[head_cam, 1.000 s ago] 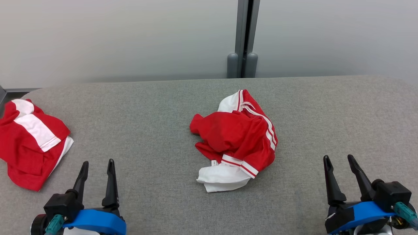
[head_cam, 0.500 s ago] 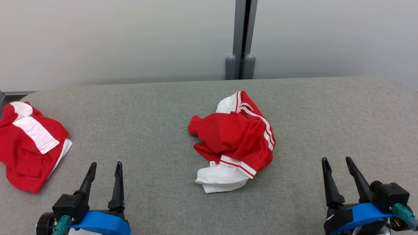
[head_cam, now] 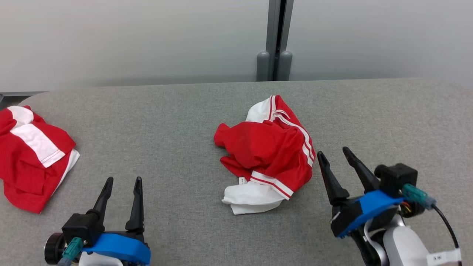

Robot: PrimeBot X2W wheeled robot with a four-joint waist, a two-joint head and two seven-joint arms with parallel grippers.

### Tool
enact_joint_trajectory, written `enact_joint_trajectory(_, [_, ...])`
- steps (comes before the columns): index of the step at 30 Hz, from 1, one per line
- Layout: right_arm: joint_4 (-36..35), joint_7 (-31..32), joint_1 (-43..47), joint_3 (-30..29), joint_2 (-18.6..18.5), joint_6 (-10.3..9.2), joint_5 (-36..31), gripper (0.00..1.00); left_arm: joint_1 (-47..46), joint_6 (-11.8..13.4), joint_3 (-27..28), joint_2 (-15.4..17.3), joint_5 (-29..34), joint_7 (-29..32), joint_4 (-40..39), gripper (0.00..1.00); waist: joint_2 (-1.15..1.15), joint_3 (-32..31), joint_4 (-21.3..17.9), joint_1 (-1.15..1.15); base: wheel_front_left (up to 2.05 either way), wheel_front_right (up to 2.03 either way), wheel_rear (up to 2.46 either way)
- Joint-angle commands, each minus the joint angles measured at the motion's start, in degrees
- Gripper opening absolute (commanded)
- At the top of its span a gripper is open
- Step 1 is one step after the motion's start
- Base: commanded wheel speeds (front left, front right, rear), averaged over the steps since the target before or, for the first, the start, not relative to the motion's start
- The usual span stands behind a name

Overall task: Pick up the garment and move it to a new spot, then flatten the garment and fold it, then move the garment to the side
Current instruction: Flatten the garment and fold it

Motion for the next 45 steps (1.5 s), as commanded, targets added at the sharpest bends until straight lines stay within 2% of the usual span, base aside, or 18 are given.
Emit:
enact_joint_trajectory(1, [0.60, 0.87, -1.80, 0.41, -0.25, 0.01, 0.52, 1.00, -1.24, -0.28, -0.07, -0.10, 0.46, -0.29, -0.04, 1.00, 0.00, 0.39, 0.27, 0.00, 0.00, 0.00, 0.00])
enact_joint_trajectory(6, [5.95, 5.95, -8.34, 2.45, -0.23, 0.01, 1.75, 1.00, -2.43, -0.74, -0.04, -0.32, 1.01, -0.29, -0.21, 1.00, 0.00, 1.84, 0.84, 0.00, 0.00, 0.00, 0.00])
enact_joint_trajectory(13, [15.31, 12.32, -13.35, 2.69, -0.24, 0.01, -3.03, 1.00, -3.72, -1.34, -0.16, -1.08, 1.52, -0.29, 0.16, 1.00, 0.00, 3.21, 1.99, 0.00, 0.00, 0.00, 0.00])
enact_joint_trajectory(14, [16.29, 12.89, -13.68, 2.52, -0.24, 0.01, -3.65, 0.79, -3.75, -1.39, -0.06, -1.15, 1.53, -0.28, 0.23, 1.00, 0.00, 3.33, 2.14, 0.00, 0.00, 0.00, 0.00])
enact_joint_trajectory(15, [17.07, 13.29, -13.81, 2.19, -0.25, 0.01, -4.17, 0.38, -3.76, -1.55, 0.02, -1.21, 1.50, -0.28, 0.32, 1.00, 0.00, 3.42, 2.28, 0.00, 0.00, 0.00, 0.00])
enact_joint_trajectory(16, [17.59, 13.47, -13.86, 1.87, -0.24, 0.01, -4.57, 0.04, -3.77, -1.62, 0.21, -1.24, 1.46, -0.29, 0.40, 1.00, 0.00, 3.45, 2.37, 0.00, 0.00, 0.00, 0.00])
enact_joint_trajectory(17, [18.07, 13.82, -13.80, 1.48, -0.25, 0.01, -4.84, 0.00, -3.80, -1.67, 0.41, -1.29, 1.54, -0.29, 0.43, 1.00, 0.00, 3.43, 2.44, 0.00, 0.00, 0.00, 0.00])
enact_joint_trajectory(25, [13.49, 10.06, -14.78, -0.79, -0.22, 0.01, -5.10, 0.00, -2.89, -2.09, 1.17, -1.91, 1.91, -0.29, 0.86, 1.00, 0.00, 2.02, 2.48, 0.00, 0.00, 0.00, 0.00])
enact_joint_trajectory(31, [7.51, 8.55, -19.27, 4.12, -0.22, 0.01, -4.73, 0.00, -2.38, -2.47, 1.23, -2.24, 2.36, -0.29, 0.88, 1.00, 0.00, 0.49, 2.51, 0.00, 0.00, 0.00, 0.00])
enact_joint_trajectory(35, [6.31, 9.07, -23.81, 9.07, -0.21, 0.01, -3.67, 0.00, -2.39, -2.73, 0.95, -2.45, 2.64, -0.29, 0.96, 1.00, 0.00, -0.01, 3.07, 0.00, 0.00, 0.00, 0.00])
enact_joint_trajectory(39, [6.53, 7.90, -29.15, 13.03, -0.24, 0.01, 0.30, 0.00, -1.98, -2.90, 1.00, -2.67, 2.80, -0.28, 0.74, 1.00, 0.00, -0.28, 3.71, 0.00, 0.00, 0.00, 0.00])
enact_joint_trajectory(45, [6.18, 2.34, -38.10, 17.74, -0.23, 0.01, 11.50, 0.00, -1.45, -3.10, 1.43, -2.61, 2.98, -0.28, 0.38, 1.00, 0.00, -0.07, 4.16, 0.00, 0.00, 0.00, 0.00])
